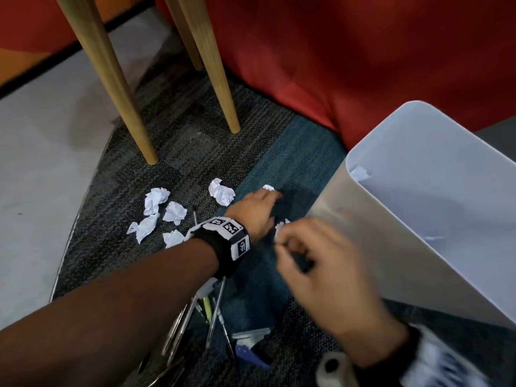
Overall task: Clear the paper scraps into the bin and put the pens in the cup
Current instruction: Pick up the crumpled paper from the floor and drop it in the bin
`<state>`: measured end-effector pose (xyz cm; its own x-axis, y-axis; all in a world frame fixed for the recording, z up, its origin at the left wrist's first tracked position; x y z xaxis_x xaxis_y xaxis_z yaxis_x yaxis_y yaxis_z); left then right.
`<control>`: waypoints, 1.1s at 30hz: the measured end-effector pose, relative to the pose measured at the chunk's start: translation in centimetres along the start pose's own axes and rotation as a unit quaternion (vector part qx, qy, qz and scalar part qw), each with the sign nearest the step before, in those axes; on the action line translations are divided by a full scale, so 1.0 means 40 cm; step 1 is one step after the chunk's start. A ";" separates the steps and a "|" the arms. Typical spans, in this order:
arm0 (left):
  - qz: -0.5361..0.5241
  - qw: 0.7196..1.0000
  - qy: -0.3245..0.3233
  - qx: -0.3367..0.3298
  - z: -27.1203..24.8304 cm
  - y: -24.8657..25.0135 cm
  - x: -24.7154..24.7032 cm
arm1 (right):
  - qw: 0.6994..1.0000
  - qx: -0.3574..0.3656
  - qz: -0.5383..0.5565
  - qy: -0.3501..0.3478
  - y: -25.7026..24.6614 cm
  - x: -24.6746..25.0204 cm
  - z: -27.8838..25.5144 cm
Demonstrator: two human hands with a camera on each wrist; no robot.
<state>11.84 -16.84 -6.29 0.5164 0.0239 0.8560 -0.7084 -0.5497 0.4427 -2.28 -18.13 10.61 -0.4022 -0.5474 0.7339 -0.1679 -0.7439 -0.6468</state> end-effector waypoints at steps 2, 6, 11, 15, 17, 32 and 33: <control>0.058 0.998 -0.014 0.003 0.045 -0.043 -0.031 | 0.992 -0.076 -0.027 -0.094 0.112 -0.141 -0.009; 0.111 0.989 -0.097 0.008 0.110 -0.103 -0.111 | 0.974 -0.135 -0.083 -0.161 0.234 -0.261 -0.054; 0.079 0.996 -0.036 0.019 0.096 -0.098 -0.103 | 0.963 -0.125 -0.137 -0.198 0.297 -0.338 -0.020; 0.019 0.999 -0.026 0.043 0.050 -0.116 -0.048 | 0.942 -0.151 -0.168 -0.247 0.332 -0.380 0.035; -0.010 0.999 -0.006 0.038 0.018 -0.117 -0.005 | 0.926 -0.170 -0.185 -0.283 0.356 -0.404 0.048; -0.107 0.988 0.101 -0.056 -0.144 0.065 0.316 | 0.994 -0.046 -0.089 -0.054 0.185 -0.240 0.023; -0.118 0.985 0.112 -0.064 -0.151 0.090 0.349 | 0.998 -0.044 -0.044 -0.011 0.150 -0.191 0.023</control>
<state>13.60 -13.45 8.88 0.5654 0.3293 0.7562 -0.6430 -0.3983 0.6542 0.61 -18.75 1.31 -0.3625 -0.4911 0.7921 -0.2805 -0.7530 -0.5952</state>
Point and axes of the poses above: each hand's wrist, its own z-axis towards the middle knuckle, its own x-axis out of the back of the hand, y = z × x, the point moved 7 cm from there along z, towards the middle knuckle, and after that the axes turned 3 degrees about y, right-handed, at the moved point
